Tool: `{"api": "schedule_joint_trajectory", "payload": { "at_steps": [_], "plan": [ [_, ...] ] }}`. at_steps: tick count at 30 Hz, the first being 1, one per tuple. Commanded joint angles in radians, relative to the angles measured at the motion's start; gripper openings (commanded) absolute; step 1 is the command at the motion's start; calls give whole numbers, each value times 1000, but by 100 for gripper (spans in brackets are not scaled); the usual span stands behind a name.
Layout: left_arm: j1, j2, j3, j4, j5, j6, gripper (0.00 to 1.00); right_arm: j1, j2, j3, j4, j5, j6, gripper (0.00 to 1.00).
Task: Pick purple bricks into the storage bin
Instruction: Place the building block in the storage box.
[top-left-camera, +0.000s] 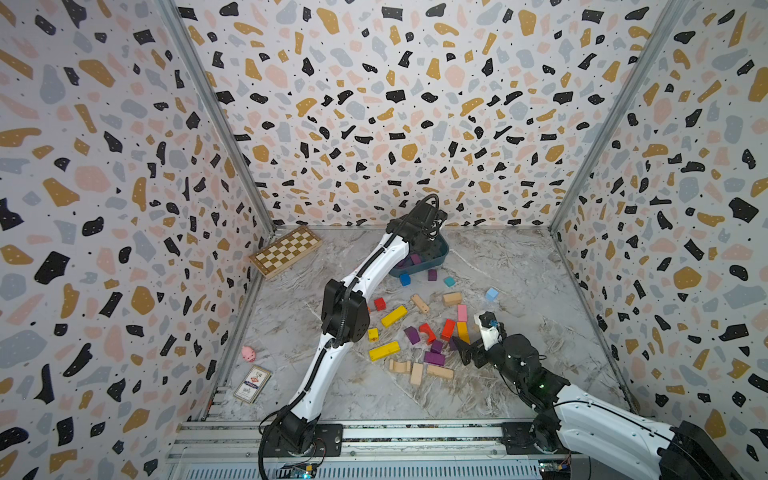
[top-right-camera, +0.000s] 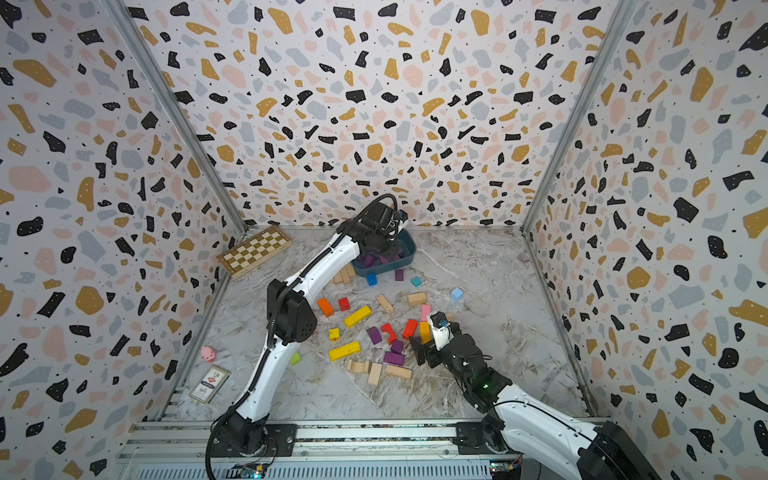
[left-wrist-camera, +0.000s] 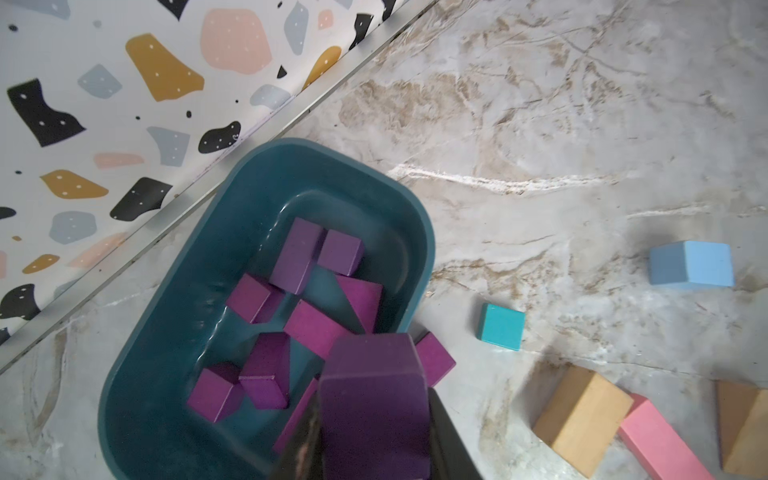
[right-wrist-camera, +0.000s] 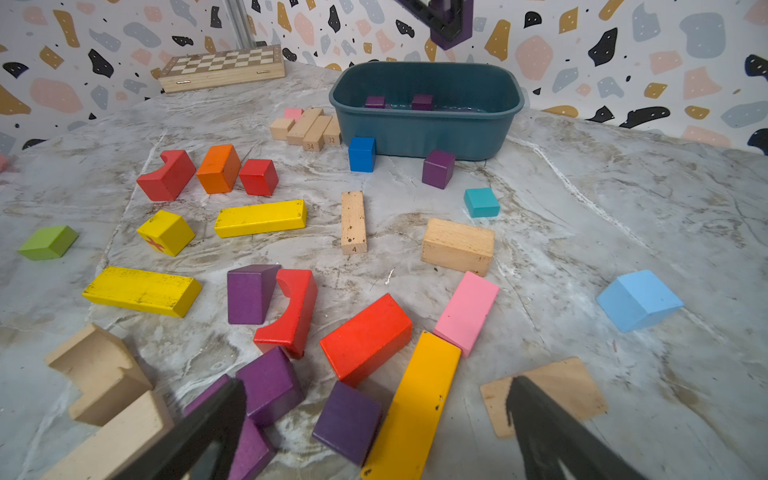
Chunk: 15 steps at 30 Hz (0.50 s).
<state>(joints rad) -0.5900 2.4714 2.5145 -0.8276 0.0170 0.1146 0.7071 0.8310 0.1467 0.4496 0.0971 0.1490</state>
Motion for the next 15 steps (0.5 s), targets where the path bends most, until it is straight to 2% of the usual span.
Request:
{"api": "schedule_joint_trajectory", "payload": {
  "at_steps": [1, 15],
  "plan": [
    [21, 19, 31, 7, 8, 18, 0, 3, -4, -1, 16, 2, -9, 100],
    [45, 55, -49, 72, 43, 16, 0, 2, 11, 4, 17, 0, -9, 100]
  ]
}}
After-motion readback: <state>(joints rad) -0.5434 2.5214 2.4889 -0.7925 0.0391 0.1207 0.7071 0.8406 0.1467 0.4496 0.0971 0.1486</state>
